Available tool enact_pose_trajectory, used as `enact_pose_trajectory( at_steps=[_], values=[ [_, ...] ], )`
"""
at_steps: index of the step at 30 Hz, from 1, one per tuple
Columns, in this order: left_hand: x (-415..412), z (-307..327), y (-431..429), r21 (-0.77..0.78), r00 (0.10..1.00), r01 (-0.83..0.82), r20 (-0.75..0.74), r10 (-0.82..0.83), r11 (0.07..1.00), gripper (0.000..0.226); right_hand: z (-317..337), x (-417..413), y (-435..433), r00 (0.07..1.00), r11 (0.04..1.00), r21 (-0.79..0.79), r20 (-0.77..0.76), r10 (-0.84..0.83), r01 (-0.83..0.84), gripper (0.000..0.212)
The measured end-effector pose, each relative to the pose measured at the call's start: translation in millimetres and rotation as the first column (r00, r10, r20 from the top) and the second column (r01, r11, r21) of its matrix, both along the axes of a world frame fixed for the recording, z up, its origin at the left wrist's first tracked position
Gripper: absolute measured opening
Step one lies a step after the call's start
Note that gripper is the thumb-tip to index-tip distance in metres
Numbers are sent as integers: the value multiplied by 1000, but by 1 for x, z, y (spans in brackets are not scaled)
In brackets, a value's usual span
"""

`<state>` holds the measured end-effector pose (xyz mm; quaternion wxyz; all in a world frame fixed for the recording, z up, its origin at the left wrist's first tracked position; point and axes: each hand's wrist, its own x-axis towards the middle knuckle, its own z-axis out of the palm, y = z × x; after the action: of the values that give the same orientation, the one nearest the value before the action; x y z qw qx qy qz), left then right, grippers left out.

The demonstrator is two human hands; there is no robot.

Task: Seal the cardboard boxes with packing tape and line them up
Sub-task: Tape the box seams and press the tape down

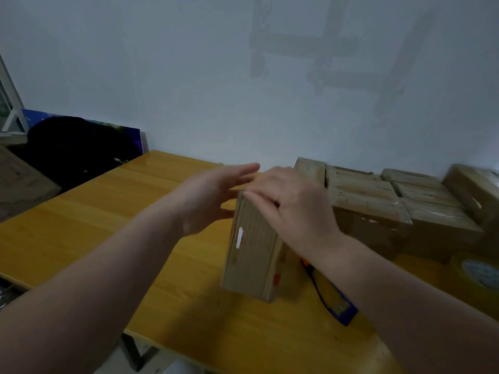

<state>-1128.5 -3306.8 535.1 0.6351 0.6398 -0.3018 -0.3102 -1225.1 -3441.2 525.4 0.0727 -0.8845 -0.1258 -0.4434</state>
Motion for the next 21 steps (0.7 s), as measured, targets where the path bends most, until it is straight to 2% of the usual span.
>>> enact_pose_trajectory(
  at_steps=[3, 7, 11, 15, 18, 21],
  values=[
    [-3, -18, -5, 115, 995, 16, 99, -28, 993, 29, -29, -6, 10, 997, 986, -152, 21, 72, -68, 9],
    [-4, -44, -6, 252, 944, 79, 293, -154, 965, 36, -59, -18, 16, 983, 964, -210, -111, 145, -166, 18],
    [-2, -54, -2, 263, 916, 103, 350, -195, 959, 39, -68, -30, 7, 960, 956, -225, -244, 133, -190, 55],
    [1, -55, -1, 246, 921, 136, 325, -214, 960, 38, -72, -35, -8, 953, 856, -468, -292, 84, -219, 74],
    [1, -56, 0, 242, 923, 143, 316, -217, 960, 37, -79, -35, -12, 969, 793, -591, -246, -2, -149, 81],
    [0, -55, -1, 234, 925, 132, 321, -205, 963, 36, -86, -32, -11, 991, 692, -721, -77, -107, 19, 81]
  ],
)
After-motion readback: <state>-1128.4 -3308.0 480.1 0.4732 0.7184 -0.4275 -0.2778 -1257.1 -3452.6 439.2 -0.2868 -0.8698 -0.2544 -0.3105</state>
